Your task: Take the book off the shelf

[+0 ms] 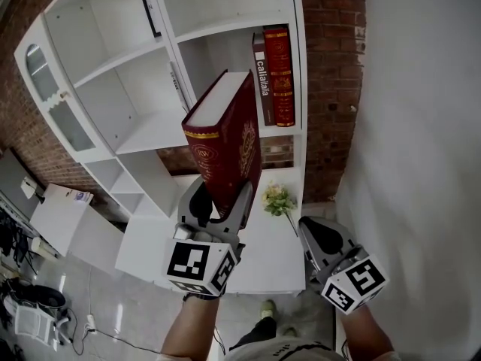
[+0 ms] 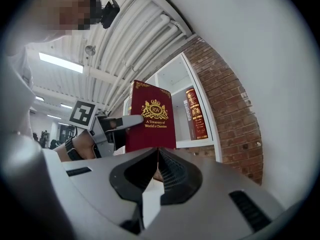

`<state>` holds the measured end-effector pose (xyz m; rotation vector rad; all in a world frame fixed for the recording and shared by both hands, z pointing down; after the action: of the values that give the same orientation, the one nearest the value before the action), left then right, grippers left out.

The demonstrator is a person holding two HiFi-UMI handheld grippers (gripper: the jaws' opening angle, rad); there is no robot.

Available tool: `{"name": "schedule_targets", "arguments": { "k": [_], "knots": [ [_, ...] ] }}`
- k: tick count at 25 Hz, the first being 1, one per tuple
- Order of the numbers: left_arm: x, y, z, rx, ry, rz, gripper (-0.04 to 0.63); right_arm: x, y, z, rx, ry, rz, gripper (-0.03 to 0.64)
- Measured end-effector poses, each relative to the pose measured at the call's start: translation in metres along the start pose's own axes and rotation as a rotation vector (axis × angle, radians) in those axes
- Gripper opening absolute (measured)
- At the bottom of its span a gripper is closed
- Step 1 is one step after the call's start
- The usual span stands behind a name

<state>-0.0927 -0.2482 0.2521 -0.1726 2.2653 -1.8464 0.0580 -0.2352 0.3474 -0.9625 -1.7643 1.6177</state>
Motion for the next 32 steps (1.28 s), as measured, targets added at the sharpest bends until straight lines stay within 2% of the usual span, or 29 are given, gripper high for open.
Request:
{"name": "schedule_targets", "arguments": {
  "k": [11, 19, 32],
  "knots": [
    [-0.028, -0.029, -0.051, 0.028, -0.008, -0.040, 0.262, 0.014, -0.017, 0.002, 0.035, 0.000, -0.046, 0.018],
    [-0.042, -0.049, -0.078, 0.037, -0.026, -0.082, 0.262, 0.021, -0.028, -0.002, 0.057, 0.008, -0.038, 0.018],
    [-0.041, -0.053, -0.095, 0.044, -0.007, -0.096, 0.262, 0.032, -0.027, -0.004, 0.063, 0.009, -0.043, 0.017]
  ]
}}
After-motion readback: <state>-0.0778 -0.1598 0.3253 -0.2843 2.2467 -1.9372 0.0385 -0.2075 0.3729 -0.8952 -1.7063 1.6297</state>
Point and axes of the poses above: the fingertips, and each gripper's own axes: z forward along the fingers, x to its left, y out of its top, the point moved 2 cm from there along -z, backward along the fingers, and after that the axes turned 1 degree about -z, right-handed, at the moved point
